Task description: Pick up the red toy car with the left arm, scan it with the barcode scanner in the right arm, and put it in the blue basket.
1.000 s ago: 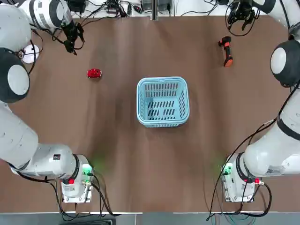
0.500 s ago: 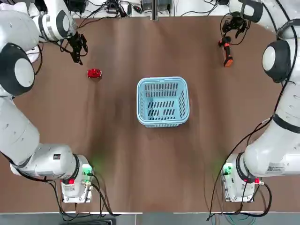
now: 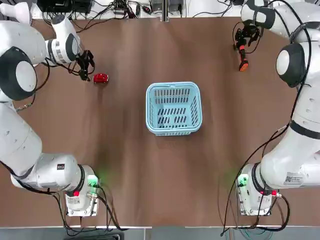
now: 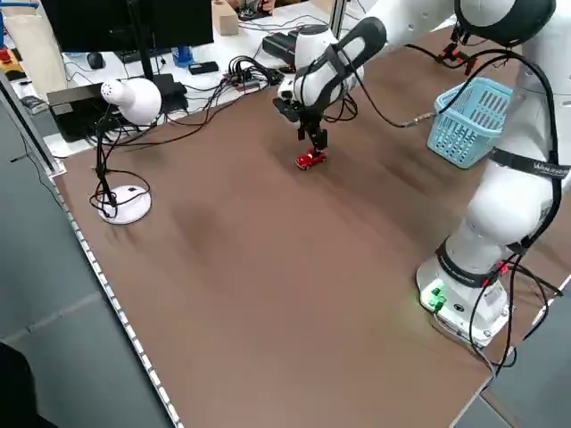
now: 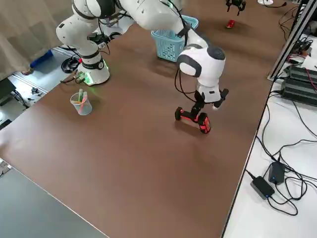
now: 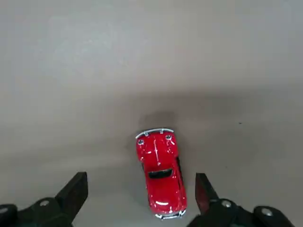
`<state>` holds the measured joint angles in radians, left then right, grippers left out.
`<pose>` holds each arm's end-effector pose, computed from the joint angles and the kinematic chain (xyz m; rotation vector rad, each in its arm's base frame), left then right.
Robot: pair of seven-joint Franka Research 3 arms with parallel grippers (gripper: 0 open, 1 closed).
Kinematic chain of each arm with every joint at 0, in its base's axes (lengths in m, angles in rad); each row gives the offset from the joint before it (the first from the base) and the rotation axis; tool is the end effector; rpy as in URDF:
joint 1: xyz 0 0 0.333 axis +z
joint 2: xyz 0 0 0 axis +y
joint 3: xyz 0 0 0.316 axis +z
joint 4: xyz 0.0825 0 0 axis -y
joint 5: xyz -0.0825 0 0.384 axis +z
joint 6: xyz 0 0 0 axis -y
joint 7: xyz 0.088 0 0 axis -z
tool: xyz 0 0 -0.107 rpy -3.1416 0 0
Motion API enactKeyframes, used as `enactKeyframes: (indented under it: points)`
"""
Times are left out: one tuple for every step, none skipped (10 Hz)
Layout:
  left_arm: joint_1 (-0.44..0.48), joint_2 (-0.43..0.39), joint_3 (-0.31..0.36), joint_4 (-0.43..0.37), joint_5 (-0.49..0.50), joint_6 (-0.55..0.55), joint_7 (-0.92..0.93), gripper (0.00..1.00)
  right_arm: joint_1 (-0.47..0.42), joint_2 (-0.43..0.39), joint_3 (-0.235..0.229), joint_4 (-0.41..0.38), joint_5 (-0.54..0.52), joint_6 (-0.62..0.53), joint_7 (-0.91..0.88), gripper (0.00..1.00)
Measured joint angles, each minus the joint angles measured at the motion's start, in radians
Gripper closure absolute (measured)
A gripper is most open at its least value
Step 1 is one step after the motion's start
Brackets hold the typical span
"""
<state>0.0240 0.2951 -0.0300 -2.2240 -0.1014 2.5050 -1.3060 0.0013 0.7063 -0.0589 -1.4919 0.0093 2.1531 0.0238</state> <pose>0.5482 -0.0027 0.2393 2.3838 1.9739 -0.0821 0.7095 -0.0337 0.2510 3.1086 -0.1142 -0.0691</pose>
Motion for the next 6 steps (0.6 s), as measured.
enactKeyframes:
  points:
    - [-0.001, 0.022, -0.002, -0.002, 0.0, 0.04, -0.001, 0.0, 0.0, 0.007, 0.0, -0.01, 0.0, 0.024, -0.001, 0.09]
    - [-0.002, 0.047, -0.006, -0.002, 0.0, 0.071, -0.005, 0.0, 0.0, 0.01, 0.0, -0.027, 0.0, 0.046, -0.003, 0.09]
    - [-0.005, 0.066, -0.008, -0.002, 0.0, 0.086, -0.01, 0.0, 0.0, 0.01, 0.0, -0.04, 0.0, 0.057, -0.007, 0.11]
    - [-0.007, 0.077, -0.009, -0.002, 0.0, 0.09, -0.011, 0.0, 0.0, 0.01, 0.0, -0.052, 0.0, 0.058, -0.011, 0.11]
    - [-0.009, 0.083, -0.01, -0.001, -0.001, 0.09, -0.011, 0.0, 0.0, 0.01, 0.0, -0.066, 0.0, 0.059, -0.013, 0.11]
    - [-0.01, 0.088, -0.012, -0.001, -0.002, 0.092, -0.012, 0.0, 0.0, 0.01, 0.001, -0.078, 0.0, 0.06, -0.014, 0.12]
